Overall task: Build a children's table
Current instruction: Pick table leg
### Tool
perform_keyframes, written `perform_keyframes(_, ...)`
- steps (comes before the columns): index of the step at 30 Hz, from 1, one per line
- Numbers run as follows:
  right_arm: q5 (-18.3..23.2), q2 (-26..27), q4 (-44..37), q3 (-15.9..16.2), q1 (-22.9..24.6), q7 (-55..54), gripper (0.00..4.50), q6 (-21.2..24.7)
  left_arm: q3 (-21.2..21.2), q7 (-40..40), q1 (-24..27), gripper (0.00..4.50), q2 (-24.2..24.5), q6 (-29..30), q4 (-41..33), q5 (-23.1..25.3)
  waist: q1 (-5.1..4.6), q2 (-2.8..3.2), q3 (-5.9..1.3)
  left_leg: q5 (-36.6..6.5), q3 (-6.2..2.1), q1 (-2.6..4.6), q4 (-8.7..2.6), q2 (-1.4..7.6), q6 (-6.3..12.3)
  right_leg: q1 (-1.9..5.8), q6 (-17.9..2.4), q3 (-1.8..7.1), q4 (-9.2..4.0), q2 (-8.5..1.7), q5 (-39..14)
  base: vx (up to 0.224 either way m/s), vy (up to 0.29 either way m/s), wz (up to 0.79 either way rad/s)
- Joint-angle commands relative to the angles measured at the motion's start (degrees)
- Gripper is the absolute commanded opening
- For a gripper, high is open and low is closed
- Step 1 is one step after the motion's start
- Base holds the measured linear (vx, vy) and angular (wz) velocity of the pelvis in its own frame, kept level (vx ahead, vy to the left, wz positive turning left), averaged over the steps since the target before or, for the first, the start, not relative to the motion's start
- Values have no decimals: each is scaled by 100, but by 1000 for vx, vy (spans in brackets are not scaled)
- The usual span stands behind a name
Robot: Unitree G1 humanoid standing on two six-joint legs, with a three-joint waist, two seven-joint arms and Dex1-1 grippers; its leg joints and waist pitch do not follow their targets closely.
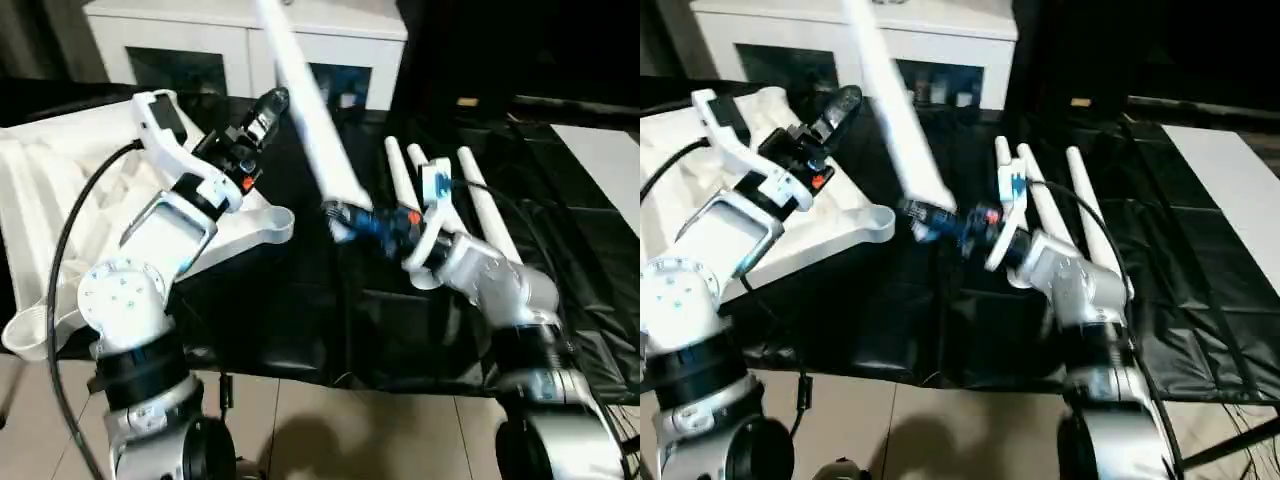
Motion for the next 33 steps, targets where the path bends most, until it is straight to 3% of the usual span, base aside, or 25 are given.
perform_keyframes(1,211,-83,-570,70,97,77,305,169,-83,128,-103,450,63,180,173,-21,23,118,-467,-981,-2,77,-403,62,92,357,-495,326,-567,-500,-1308,0,0,0)
perform_keyframes(4,292,-141,-918,172,231,93,305,274,-69,238,-144,450,71,176,303,-185,59,124,-466,-1079,-7,92,-411,63,28,354,-431,321,-594,-506,-1452,0,0,0)
perform_keyframes(5,285,-168,-1032,237,285,71,305,294,-45,288,-172,450,65,194,320,-296,75,196,-472,-1135,-21,92,-411,65,-12,351,-442,318,-588,-519,-1493,0,0,0)
perform_keyframes(7,237,-195,-1123,325,343,21,305,302,-10,311,-219,450,47,222,318,-434,60,157,-475,-1137,-28,83,-421,70,-26,372,-440,309,-592,-507,-1415,0,0,0)
perform_keyframes(10,-15,-253,-1177,547,448,-143,305,237,137,336,-343,450,-43,302,274,-833,51,156,-470,-1134,-20,62,-409,46,-35,381,-480,307,-595,-508,-1422,0,0,0)
perform_keyframes(13,-110,-257,-1159,602,474,-267,305,205,108,313,-329,450,-5,405,269,-835,48,156,-459,-1169,-14,70,-407,43,-29,366,-396,308,-626,-514,-1616,0,0,0)
perform_keyframes(16,-136,-249,-1150,615,470,-364,304,203,59,344,-295,414,46,455,286,-847,47,163,-463,-1152,-25,71,-416,48,-15,361,-292,303,-626,-507,-1701,0,0,0)
perform_keyframes(18,-158,-260,-1093,652,442,-534,304,150,-20,463,-236,414,122,496,291,-948,47,168,-467,-1128,-28,67,-417,51,-17,362,-274,304,-628,-508,-1655,0,0,0)
perform_keyframes(20,-164,-264,-1061,657,428,-569,304,135,-31,480,-222,371,130,502,281,-973,49,153,-472,-1084,-24,68,-413,52,-42,361,-307,306,-608,-509,-1574,0,0,0)
perform_keyframes(22,-193,-268,-1011,668,407,-597,304,113,-37,493,-200,371,136,526,258,-1000,49,160,-474,-1074,-23,67,-414,58,-45,360,-324,309,-605,-509,-1503,0,0,0)
perform_keyframes(27,-253,-344,-942,783,378,-567,304,97,-96,404,-103,323,228,640,107,-1059,50,125,-478,-985,-17,51,-418,61,-42,377,-342,318,-589,-517,-1345,0,0,0)
perform_keyframes(33,-276,-456,-946,913,383,-503,304,109,-286,243,7,270,429,684,-9,-1010,53,137,-471,-994,-14,57,-422,65,-47,371,-364,325,-580,-522,-1340,0,0,0)
